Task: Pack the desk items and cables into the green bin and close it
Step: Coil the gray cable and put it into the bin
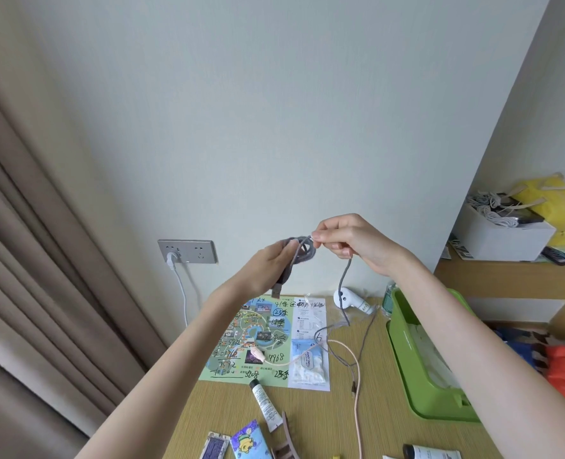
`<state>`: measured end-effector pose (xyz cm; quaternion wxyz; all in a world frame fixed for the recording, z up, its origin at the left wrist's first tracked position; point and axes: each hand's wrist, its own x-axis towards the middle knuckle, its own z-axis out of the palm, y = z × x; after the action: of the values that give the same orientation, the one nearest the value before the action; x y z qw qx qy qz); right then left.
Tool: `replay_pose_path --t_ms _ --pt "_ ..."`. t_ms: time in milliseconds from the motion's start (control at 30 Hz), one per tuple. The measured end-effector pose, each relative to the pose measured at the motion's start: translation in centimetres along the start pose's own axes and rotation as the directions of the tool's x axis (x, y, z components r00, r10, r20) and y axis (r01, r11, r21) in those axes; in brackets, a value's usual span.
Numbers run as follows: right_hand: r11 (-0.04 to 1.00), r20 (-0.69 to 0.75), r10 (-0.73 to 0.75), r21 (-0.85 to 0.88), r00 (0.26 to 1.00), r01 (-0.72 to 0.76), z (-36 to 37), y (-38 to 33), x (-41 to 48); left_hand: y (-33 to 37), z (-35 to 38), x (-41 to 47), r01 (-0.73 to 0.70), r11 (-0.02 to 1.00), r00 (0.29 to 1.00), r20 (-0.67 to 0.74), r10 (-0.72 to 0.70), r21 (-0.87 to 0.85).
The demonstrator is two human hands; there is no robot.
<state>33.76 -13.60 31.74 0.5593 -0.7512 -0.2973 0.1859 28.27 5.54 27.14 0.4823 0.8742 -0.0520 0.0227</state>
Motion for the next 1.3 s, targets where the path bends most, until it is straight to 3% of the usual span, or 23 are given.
replay_pose_path --t_ms 200,367,500,733,900,1133,1300 --pt "0.996 -0.147 -0.03 -0.091 0.989 0.016 0.7 0.8 0.4 0.9 1.2 -1.0 0.029 0.983 0.994 0.107 -0.009 -0.183" --pt "0.993 -0.249 -0.031 -0.121 0.968 0.0 1.3 2.0 0.7 0.9 1.3 -1.0 0.01 0.986 0.994 0.112 0.009 -0.165" --pt "0.987 -0.151 0.117 -0.09 0.982 -0.132 1.2 2.3 0.5 0.6 1.0 -0.9 0.008 0.997 0.998 0.068 -0.003 -0.073" --pt "0.987 0.042 0.16 -0.037 0.986 -0.158 1.1 3.0 0.2 0.2 0.8 -0.9 0.007 0.993 0.999 0.035 -0.011 0.12" --pt "0.98 0.019 0.093 -0.178 0.995 -0.088 1.5 2.9 0.1 0.3 0.7 -1.1 0.038 0.999 0.993 0.114 -0.042 0.034" --pt "0.965 0.093 0.044 -0.261 0.995 -0.018 0.6 2.3 -0.2 1.5 0.1 -1.9 0.205 0.97 0.9 0.416 -0.133 -0.133" --pt "0.977 0.061 0.03 -0.212 0.998 -0.017 0.1 2.9 -0.1 1.6 0.6 -2.2 0.191 0.976 0.907 0.398 -0.137 -0.1"
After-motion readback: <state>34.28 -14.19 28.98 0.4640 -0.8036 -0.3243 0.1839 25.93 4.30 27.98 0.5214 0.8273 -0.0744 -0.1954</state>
